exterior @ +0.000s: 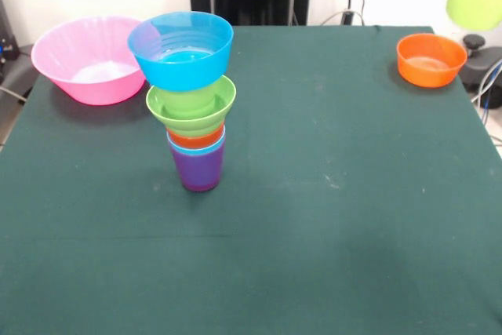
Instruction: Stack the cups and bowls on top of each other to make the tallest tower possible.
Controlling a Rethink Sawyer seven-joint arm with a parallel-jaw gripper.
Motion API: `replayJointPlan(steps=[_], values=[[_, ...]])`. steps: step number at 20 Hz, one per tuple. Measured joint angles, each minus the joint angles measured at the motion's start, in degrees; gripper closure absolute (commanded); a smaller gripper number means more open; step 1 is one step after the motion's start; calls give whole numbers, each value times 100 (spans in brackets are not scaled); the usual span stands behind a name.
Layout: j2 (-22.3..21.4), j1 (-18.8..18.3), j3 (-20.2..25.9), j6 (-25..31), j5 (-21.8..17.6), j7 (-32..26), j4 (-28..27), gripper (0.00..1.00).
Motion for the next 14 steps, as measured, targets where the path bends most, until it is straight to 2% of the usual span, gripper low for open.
replayJointPlan(steps=[8,14], values=[[-368,-408,363,207,-52,-88,-242,100],[-449,-791,512,209,-461,-341,-347,100]])
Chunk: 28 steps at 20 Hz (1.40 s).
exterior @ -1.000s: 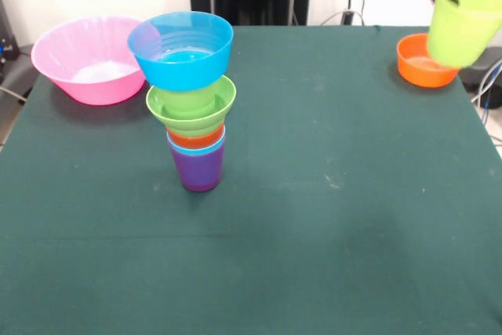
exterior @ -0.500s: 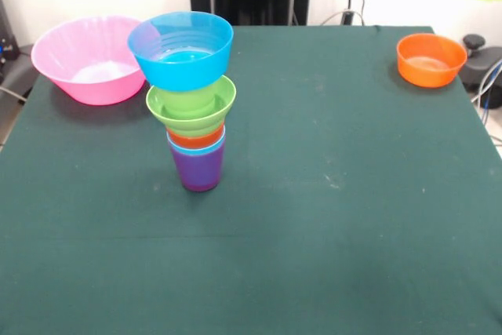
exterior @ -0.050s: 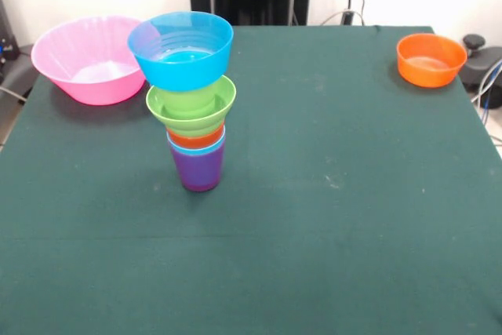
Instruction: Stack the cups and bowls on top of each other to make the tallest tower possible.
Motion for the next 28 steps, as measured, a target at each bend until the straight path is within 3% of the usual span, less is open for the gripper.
replayJointPlan(steps=[15,28], values=[[20,-1043,315,25,-644,-1329,-6,100],[15,-1702,408,24,-875,-2089,124,100]])
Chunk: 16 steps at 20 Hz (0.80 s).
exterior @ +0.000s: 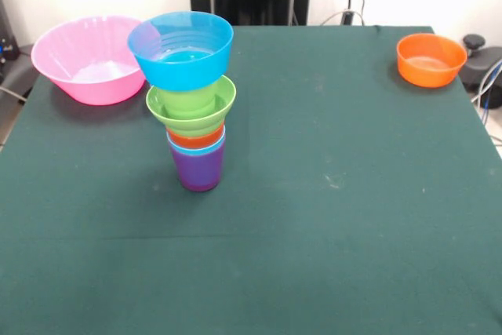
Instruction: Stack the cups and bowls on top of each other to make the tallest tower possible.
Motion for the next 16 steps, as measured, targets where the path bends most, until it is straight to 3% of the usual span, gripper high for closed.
replayJointPlan(steps=[9,16], values=[[-88,-303,64,-32,-13,-58,753,100],[-265,-356,118,-380,-40,-58,1393,100]])
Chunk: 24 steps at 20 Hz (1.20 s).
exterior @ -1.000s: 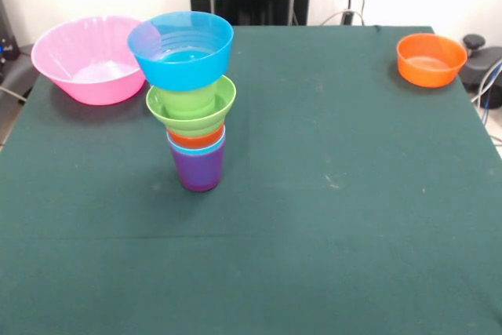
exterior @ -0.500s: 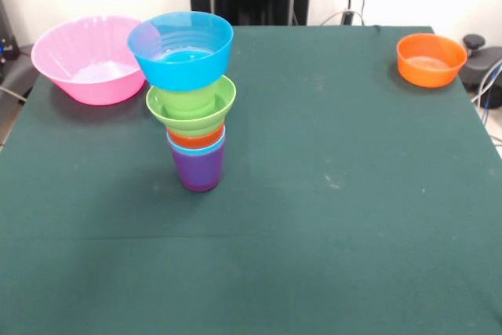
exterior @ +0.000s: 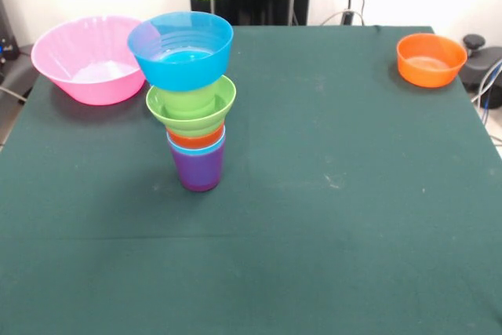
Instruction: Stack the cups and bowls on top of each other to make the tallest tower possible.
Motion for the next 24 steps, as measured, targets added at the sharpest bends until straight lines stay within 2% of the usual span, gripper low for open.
replayJointPlan(steps=[11,24], values=[[-203,-147,93,-751,-142,0,728,100],[-237,-545,257,-1036,-310,0,1222,100]])
